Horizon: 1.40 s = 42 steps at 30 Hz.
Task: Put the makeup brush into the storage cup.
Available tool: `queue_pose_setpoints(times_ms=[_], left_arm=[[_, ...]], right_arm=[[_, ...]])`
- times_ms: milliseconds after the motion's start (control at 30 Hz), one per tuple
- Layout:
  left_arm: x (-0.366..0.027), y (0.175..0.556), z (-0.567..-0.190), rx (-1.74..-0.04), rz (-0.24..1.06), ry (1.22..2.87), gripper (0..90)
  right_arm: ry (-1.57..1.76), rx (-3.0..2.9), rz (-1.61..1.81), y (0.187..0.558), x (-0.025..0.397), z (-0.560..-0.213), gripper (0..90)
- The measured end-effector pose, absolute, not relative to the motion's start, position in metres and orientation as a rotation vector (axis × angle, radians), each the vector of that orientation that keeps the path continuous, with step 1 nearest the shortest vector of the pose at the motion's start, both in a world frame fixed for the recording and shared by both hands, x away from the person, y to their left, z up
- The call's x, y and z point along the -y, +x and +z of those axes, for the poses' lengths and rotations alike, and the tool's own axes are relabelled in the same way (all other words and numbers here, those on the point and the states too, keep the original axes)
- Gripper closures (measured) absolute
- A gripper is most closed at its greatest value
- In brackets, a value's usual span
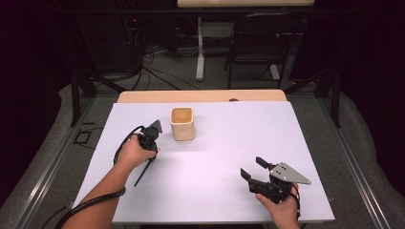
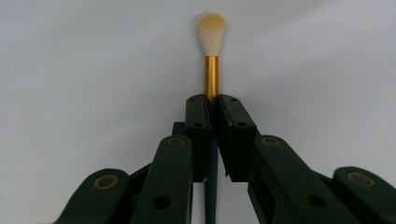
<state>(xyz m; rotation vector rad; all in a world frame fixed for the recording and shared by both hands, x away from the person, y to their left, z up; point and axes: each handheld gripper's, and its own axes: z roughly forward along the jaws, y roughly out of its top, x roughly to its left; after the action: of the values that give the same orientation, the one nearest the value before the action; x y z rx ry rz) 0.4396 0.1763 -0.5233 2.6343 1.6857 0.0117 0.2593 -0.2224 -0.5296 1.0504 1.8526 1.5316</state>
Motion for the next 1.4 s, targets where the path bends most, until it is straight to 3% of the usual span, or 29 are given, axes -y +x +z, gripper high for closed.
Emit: queue_pose_setpoints(times_ms=[867,1400], left_arm=[[-0.177,0.44,-0.521,-1.677,0.013,2.635,83.4],[-0.19,0.429,-0.494,-1.637,0.031,2.571,83.5]], right_arm=[[1.065,-1.873,1.518,0.259,0.224,-0.529,27.7],[1.062,-1.872,1.512,0.259,0.223,-0.529,27.6]])
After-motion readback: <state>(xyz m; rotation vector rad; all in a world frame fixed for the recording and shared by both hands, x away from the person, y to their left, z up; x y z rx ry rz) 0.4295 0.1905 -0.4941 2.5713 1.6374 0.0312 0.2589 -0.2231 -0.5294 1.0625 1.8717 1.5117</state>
